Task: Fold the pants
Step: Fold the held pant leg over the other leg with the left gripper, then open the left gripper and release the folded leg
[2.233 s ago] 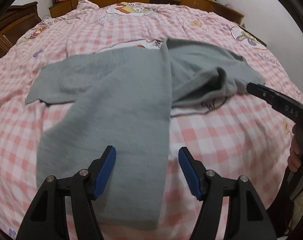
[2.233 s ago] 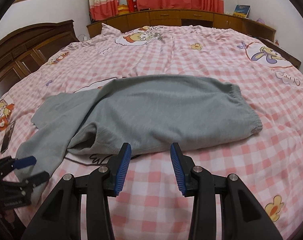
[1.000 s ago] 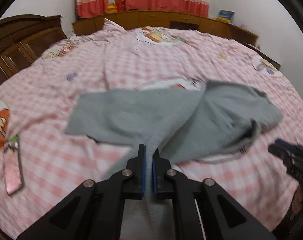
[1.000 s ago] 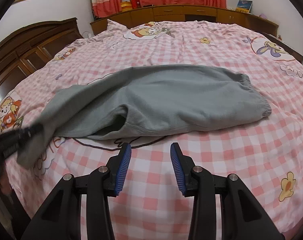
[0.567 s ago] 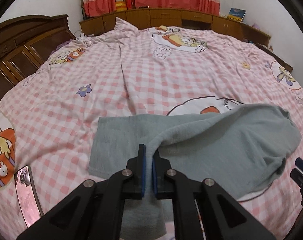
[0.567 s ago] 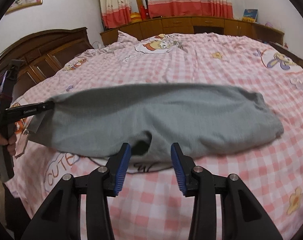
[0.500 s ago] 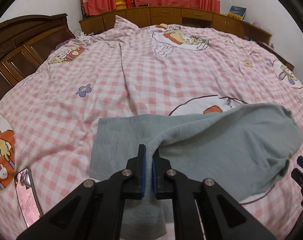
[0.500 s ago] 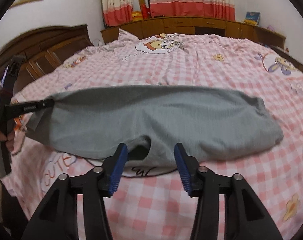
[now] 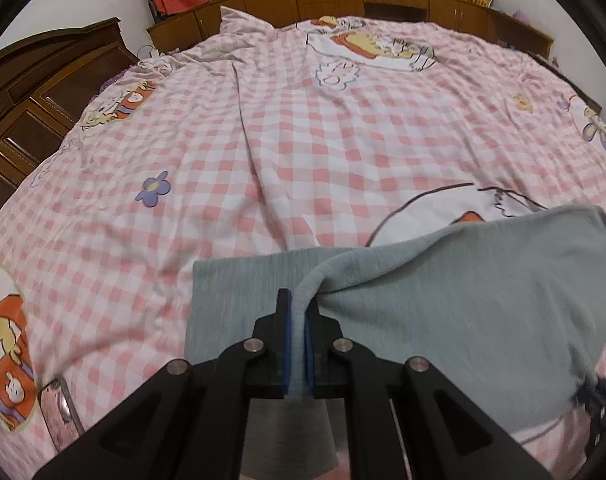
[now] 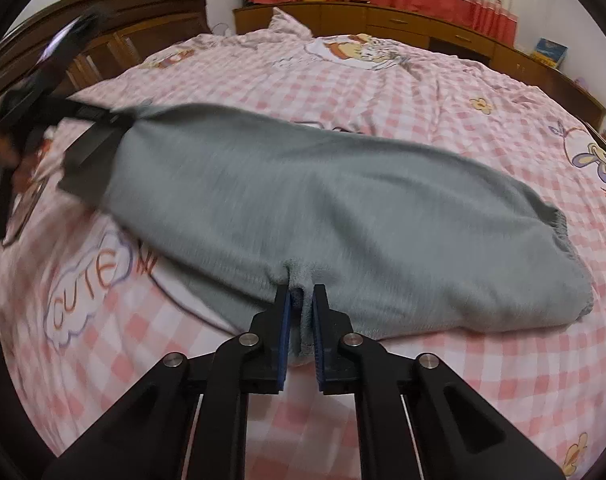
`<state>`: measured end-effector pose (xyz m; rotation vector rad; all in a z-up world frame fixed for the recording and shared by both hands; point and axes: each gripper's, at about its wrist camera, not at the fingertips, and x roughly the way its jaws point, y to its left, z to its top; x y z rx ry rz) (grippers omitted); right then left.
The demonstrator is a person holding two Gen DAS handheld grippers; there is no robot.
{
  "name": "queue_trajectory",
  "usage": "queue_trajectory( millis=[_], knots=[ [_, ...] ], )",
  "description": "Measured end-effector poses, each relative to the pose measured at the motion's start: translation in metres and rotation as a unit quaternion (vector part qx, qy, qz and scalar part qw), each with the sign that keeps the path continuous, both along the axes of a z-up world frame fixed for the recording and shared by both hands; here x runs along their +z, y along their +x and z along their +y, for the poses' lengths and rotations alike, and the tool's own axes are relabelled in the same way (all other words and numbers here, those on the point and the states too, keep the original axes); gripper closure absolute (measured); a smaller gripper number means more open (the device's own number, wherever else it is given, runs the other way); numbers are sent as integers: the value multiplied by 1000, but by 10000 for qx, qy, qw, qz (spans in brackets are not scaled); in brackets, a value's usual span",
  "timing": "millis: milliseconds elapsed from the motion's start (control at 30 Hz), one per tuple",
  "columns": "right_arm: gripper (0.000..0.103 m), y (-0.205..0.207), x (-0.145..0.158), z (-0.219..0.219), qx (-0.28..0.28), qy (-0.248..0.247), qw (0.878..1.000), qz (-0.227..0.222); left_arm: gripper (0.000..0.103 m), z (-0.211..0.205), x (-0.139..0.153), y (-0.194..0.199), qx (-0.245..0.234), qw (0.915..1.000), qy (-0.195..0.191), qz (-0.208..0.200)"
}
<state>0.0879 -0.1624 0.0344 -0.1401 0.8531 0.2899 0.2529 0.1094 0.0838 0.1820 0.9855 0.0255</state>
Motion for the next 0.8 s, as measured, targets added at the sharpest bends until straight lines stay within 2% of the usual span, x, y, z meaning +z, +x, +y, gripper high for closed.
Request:
queue_trajectory(
  millis=[133,233,267,467,533,600,700,800],
  knots=[
    [93,-4,-5,1,82,-95,9999,29,88,6,-18,21,107,9996,-107,256],
    [92,-3,-8,1,107,-57,9999,78,70,14,-22,23,141,9995,-151,252],
    [92,-2,-9,1,110,-52,9999,98,62,17,-21,22,138,9996,-139,212],
    [84,-3,-11,2,74,20,9999,108,38,38,1,-2,80,9999,-67,-51],
    [75,-5,-9,5,86,64,9999,90,35,45,5,-12,72,9999,1,-81],
    [71,-7,-9,8,130,47,9999,50,35,52,5,-23,89,9999,96,-60],
    [70,-9,-11,12,136,-74,9999,-5,35,63,-2,-36,223,9997,94,-1],
    [70,-10,-11,12,124,-72,9999,-17,35,72,-10,-47,345,9992,-161,81]
  ],
)
